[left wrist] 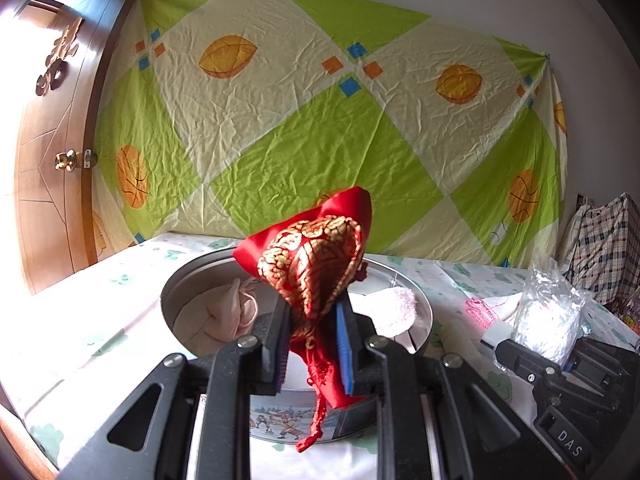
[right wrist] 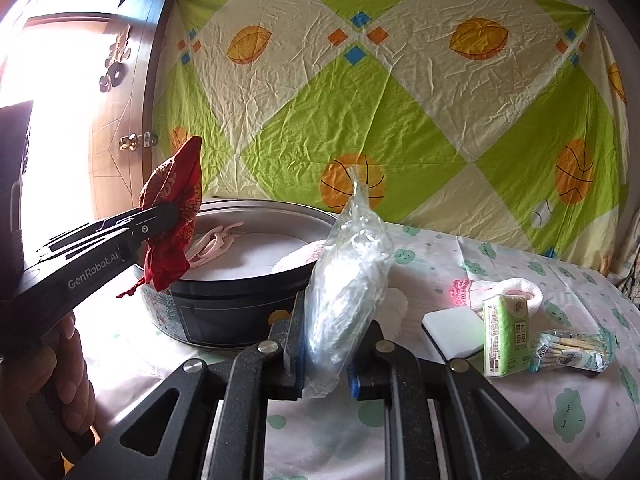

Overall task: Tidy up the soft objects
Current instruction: 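Lower the red pouch into the tin with the left gripper while the right gripper lowers the bag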

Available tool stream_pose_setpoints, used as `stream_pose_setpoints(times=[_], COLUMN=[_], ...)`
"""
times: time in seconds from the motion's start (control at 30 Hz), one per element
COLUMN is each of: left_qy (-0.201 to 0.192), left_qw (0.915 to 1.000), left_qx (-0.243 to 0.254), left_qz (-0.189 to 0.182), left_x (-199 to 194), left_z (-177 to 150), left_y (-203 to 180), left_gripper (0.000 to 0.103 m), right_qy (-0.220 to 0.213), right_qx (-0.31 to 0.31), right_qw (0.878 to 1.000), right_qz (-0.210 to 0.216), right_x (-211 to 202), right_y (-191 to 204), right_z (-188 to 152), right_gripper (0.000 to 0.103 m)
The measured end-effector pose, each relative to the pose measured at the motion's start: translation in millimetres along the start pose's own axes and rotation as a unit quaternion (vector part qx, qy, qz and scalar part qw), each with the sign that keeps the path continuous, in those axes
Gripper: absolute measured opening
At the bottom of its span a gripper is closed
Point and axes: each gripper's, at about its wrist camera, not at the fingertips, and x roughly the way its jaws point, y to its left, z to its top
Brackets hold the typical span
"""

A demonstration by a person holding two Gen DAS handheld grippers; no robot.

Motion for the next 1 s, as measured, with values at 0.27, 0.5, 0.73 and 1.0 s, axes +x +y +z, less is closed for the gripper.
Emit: stream_pose_setpoints(times=[0.27,0.5,0.73,1.0], left_qy=[0.001,0.007,0.023,0.057], left_qw=[1.0000,1.0000,0.9997,0.9980], left_qx=[-0.003,-0.002,-0.010,-0.021], left_qz=[0.005,0.002,-0.001,-0.016], left_x=[2,3,7,17], left_z=[1,1,9,20], left_y=[6,9,18,28], left_gripper=[0.019,0.019,0.019,0.019], right_qy=[0.001,0.005,0.006,0.017], right_qx=[-0.004,0.003,0.004,0.015], right_qw=[1.000,1.000,0.999,0.998], right_qz=[0.011,0.028,0.038,0.058], right_x=[3,6,12,19], right_y=[7,7,7,6], right_z=[1,4,14,21], right_gripper=[0.017,0.017,0.017,0.017])
